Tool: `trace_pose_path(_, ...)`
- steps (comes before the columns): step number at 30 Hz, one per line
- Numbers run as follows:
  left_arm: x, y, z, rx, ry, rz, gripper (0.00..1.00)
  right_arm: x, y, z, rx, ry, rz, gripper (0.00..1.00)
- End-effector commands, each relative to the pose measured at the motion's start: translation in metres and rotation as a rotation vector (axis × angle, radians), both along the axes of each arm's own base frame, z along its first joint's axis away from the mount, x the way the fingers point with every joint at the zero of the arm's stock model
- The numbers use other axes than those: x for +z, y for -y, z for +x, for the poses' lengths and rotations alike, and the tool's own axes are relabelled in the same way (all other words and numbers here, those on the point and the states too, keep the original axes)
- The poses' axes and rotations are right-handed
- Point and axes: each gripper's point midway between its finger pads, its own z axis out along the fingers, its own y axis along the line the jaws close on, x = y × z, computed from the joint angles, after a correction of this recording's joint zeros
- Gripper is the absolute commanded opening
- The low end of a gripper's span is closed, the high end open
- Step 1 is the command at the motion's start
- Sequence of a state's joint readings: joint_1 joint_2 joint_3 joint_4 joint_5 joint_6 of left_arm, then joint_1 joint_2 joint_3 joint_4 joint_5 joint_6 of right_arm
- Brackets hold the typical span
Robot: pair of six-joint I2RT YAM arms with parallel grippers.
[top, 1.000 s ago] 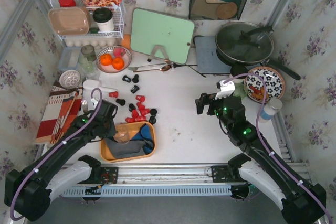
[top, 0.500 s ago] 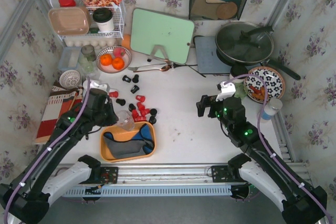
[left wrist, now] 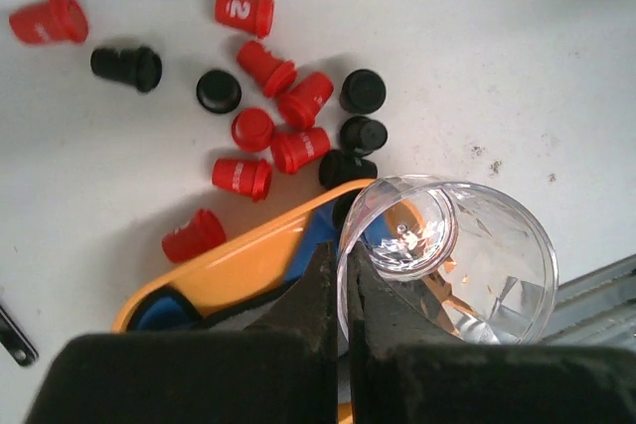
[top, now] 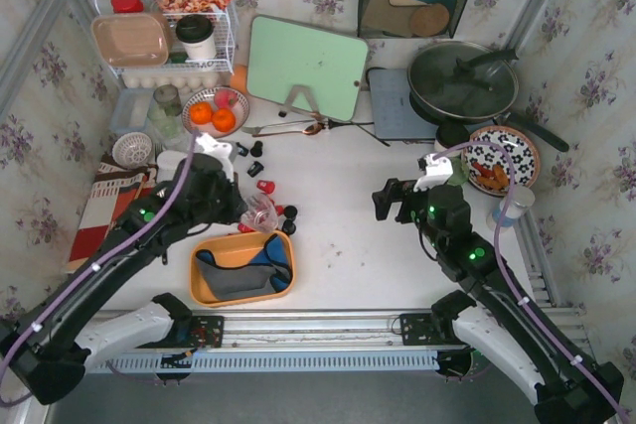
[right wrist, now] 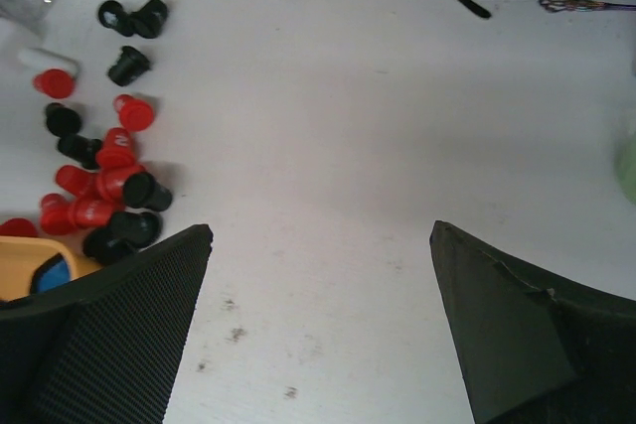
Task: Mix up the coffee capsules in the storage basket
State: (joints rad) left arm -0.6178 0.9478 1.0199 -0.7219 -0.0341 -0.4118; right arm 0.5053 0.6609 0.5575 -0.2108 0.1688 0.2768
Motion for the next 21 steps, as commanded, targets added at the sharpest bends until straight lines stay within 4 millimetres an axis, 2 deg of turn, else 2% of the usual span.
trace_pose_path(1,0.017,0.022,0.022,-0.024,0.15,0.058,0.0,0.022,-0.022,0.0,0.058,0.018,0.139,1.0)
trace_pose_path(5,0.027,0.05,0.034,-0.054,0.264,0.151,0.0,0.035,-0.037,0.0,0.09,0.013,0.218,1.0)
trace_pose_path(10,0.04,0.085,0.047,-0.073,0.391,0.26,0.0,0.049,-0.042,0.001,0.087,0.021,0.279,1.0)
trace_pose_path(12,0.042,0.096,0.051,-0.073,0.429,0.293,0.0,0.053,-0.053,-0.007,0.124,0.02,0.303,0.98)
trace_pose_path(21,0.021,0.139,0.064,-0.025,0.393,0.361,0.0,0.055,-0.068,-0.015,0.165,-0.016,0.414,0.75)
